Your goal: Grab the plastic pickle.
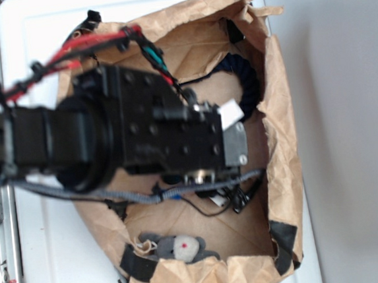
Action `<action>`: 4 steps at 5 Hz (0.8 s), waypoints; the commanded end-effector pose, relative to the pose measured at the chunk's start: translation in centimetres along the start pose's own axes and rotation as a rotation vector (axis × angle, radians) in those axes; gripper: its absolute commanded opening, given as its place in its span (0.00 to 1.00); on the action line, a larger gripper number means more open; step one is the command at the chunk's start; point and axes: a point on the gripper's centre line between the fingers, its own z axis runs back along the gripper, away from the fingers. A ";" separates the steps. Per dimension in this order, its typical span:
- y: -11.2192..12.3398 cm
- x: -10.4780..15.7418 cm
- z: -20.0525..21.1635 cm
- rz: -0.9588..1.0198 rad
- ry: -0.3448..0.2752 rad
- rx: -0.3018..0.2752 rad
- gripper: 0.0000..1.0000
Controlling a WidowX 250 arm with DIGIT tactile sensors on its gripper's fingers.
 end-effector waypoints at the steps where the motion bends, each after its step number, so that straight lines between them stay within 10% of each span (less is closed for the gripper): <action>1: -0.5 1.4 0.4 -0.030 -0.048 -0.082 1.00; 2: -0.4 1.5 0.3 -0.007 -0.082 -0.106 0.00; 4: 0.1 0.9 1.0 -0.025 -0.136 -0.141 0.00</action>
